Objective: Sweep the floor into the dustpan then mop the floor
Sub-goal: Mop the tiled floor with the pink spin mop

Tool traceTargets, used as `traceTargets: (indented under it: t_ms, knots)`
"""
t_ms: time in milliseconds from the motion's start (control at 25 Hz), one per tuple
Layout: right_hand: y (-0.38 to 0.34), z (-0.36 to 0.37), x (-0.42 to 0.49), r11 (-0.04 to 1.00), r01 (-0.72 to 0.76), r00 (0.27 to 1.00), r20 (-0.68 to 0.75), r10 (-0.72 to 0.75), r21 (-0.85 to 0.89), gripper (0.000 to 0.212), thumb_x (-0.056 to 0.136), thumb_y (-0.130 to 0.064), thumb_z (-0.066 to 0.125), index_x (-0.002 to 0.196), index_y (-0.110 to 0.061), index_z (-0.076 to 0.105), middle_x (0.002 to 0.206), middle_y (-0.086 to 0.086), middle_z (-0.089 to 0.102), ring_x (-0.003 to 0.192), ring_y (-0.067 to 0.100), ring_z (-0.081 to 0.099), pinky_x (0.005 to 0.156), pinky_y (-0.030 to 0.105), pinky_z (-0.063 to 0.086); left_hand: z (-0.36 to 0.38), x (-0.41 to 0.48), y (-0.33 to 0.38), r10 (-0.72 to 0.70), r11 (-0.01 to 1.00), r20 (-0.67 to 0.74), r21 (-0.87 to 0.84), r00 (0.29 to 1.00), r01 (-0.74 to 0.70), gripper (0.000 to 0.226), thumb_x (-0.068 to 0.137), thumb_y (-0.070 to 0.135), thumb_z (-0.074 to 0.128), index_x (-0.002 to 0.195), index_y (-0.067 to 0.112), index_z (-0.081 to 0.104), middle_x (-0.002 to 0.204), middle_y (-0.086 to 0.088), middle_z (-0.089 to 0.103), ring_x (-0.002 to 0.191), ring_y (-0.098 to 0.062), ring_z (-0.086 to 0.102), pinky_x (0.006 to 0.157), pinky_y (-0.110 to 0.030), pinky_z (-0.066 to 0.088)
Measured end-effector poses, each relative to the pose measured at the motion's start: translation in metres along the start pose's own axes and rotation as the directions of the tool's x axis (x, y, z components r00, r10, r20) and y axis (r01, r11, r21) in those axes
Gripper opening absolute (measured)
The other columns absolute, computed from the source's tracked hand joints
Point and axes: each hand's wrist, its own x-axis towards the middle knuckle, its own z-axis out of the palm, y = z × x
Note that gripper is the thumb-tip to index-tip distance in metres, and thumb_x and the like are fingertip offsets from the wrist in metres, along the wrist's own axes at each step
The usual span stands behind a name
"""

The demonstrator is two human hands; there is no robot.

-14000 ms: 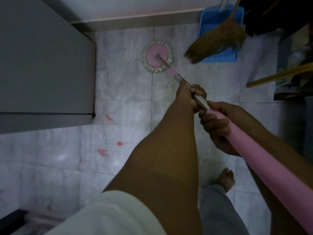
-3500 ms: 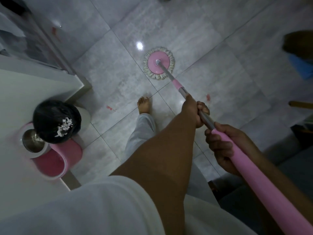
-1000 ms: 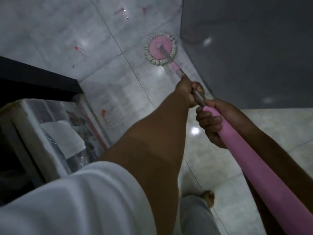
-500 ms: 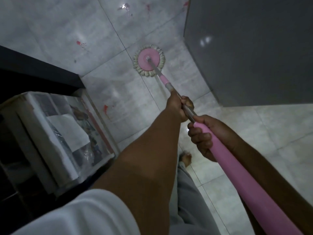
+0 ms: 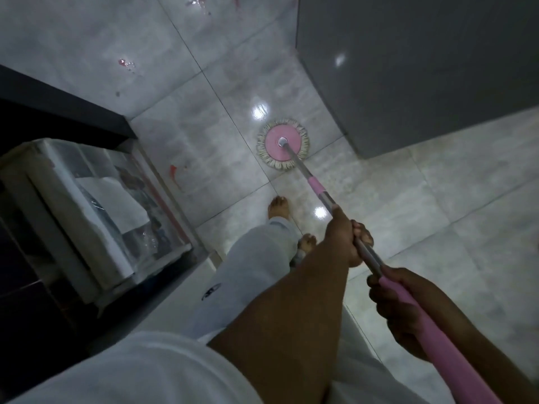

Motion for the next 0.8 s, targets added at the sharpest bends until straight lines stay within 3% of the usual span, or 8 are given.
traceTargets:
  t_ms: [120, 320, 520, 680, 800]
  knots:
    - [-0.001, -0.008, -0.010, 0.997, 0.023, 1.000, -0.007, -0.023, 0.070, 0.033, 0.060, -0.015, 0.088, 0.078, -0.003, 0.063, 0.054, 0.004, 0.046, 0.028, 0.014, 0.042, 0.025, 0.022, 0.037, 0.009, 0.000, -0.009, -0.052, 0.998, -0.011, 0.030, 0.999, 0.053, 0.060, 0.088, 0.069, 0.045, 0.059, 0.018, 0.037, 0.046, 0.006, 0.030, 0.032, -0.008, 0.027, 0.036, -0.012, 0.025]
    - [-0.038, 0.032, 0.004, 0.998, 0.011, 1.000, 0.006, -0.011, 0.057, 0.034, 0.063, -0.016, 0.086, 0.083, -0.003, 0.061, 0.054, 0.004, 0.047, 0.028, 0.013, 0.043, 0.026, 0.023, 0.038, 0.025, 0.000, 0.040, -0.025, 1.000, 0.027, 0.015, 0.999, 0.024, 0.061, 0.087, 0.071, 0.046, 0.059, 0.018, 0.037, 0.044, 0.006, 0.030, 0.030, -0.007, 0.028, 0.036, -0.012, 0.027]
    - [-0.113, 0.135, 0.053, 0.999, 0.034, 0.999, 0.023, -0.034, 0.007, 0.030, 0.070, -0.021, 0.079, 0.085, -0.008, 0.056, 0.057, -0.001, 0.045, 0.030, 0.008, 0.041, 0.026, 0.019, 0.035, 0.050, -0.009, 0.173, 0.049, 0.999, 0.071, -0.017, 0.996, -0.048, 0.060, 0.090, 0.070, 0.040, 0.061, 0.018, 0.034, 0.041, 0.006, 0.029, 0.029, -0.007, 0.028, 0.035, -0.011, 0.027]
    - [-0.175, 0.219, 0.103, 0.998, 0.048, 0.999, 0.009, -0.048, -0.051, 0.020, 0.087, -0.029, 0.057, 0.082, -0.010, 0.055, 0.056, -0.004, 0.044, 0.030, 0.005, 0.040, 0.025, 0.018, 0.034, 0.065, -0.020, 0.289, 0.096, 0.995, 0.081, -0.036, 0.992, -0.093, 0.058, 0.091, 0.068, 0.042, 0.064, 0.017, 0.036, 0.044, 0.006, 0.030, 0.029, -0.007, 0.029, 0.036, -0.010, 0.029]
    - [-0.212, 0.268, 0.135, 0.997, 0.041, 0.999, 0.019, -0.039, -0.069, 0.020, 0.086, -0.031, 0.055, 0.080, -0.012, 0.054, 0.056, -0.005, 0.043, 0.029, 0.004, 0.039, 0.025, 0.018, 0.034, 0.074, -0.028, 0.359, 0.122, 0.992, 0.076, -0.055, 0.990, -0.118, 0.058, 0.091, 0.069, 0.041, 0.064, 0.017, 0.034, 0.042, 0.006, 0.029, 0.029, -0.008, 0.029, 0.036, -0.011, 0.029]
